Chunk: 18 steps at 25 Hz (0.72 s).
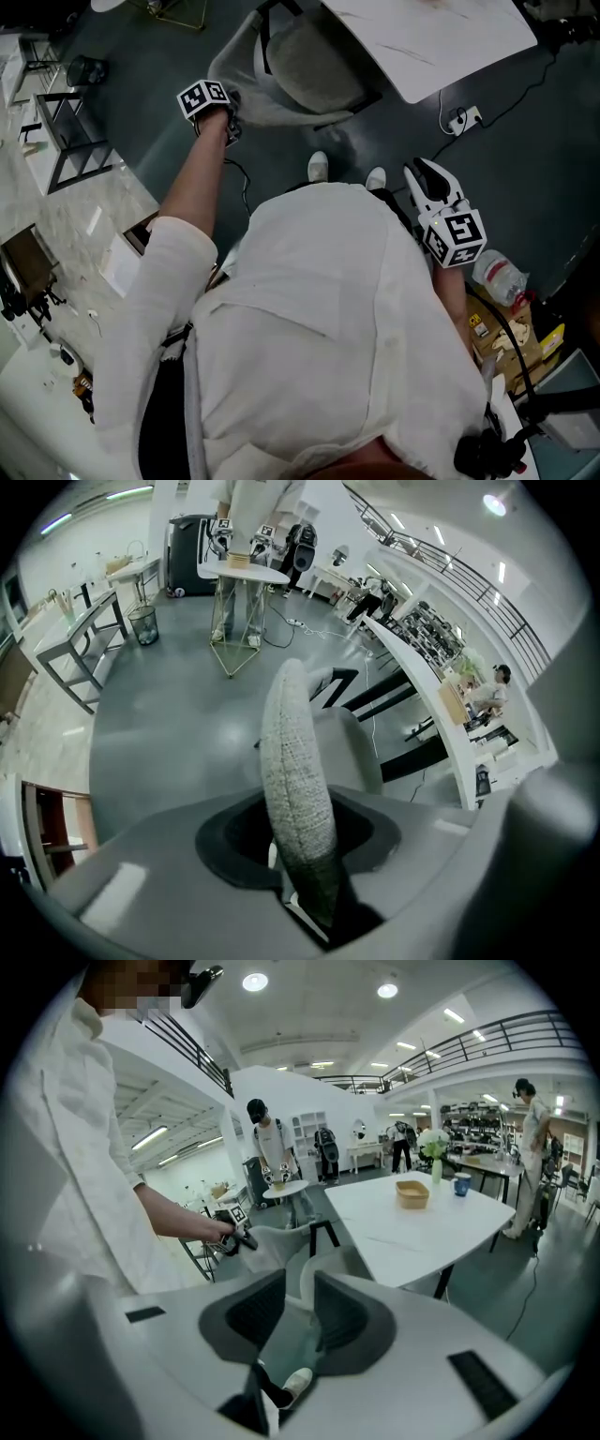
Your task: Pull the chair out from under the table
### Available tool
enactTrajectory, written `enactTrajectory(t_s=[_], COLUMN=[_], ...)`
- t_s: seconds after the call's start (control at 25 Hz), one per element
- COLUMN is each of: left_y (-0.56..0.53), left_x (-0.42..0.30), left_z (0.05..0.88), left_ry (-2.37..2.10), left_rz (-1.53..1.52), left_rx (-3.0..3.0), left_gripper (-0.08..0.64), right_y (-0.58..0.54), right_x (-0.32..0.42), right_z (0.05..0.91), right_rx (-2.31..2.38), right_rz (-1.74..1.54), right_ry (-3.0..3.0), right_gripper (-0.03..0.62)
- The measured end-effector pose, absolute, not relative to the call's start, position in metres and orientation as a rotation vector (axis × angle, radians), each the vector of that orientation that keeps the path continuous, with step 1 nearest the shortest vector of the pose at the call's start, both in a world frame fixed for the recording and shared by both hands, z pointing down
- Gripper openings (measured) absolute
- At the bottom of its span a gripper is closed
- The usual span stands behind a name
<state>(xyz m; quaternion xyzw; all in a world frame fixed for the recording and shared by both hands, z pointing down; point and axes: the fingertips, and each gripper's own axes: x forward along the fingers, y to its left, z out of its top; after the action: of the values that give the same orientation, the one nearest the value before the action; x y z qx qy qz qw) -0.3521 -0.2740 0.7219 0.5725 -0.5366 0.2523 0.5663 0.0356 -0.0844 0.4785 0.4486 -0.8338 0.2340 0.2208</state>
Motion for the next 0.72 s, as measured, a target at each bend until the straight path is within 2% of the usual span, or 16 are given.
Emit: enactTrajectory(t_s=[0.72], left_y=[-0.270], left_x=[-0.358], left_z=[0.726], left_ry=[-1.243], left_rz=[0.561], left_rx=[1.289], left_gripper=[0.080], right_y=[-0.090], right_x=[0.022], right_z=[0.479], right_rx=[1.199], right_rz=[0.652], right_ry=[-2.326], right_gripper=[0.081])
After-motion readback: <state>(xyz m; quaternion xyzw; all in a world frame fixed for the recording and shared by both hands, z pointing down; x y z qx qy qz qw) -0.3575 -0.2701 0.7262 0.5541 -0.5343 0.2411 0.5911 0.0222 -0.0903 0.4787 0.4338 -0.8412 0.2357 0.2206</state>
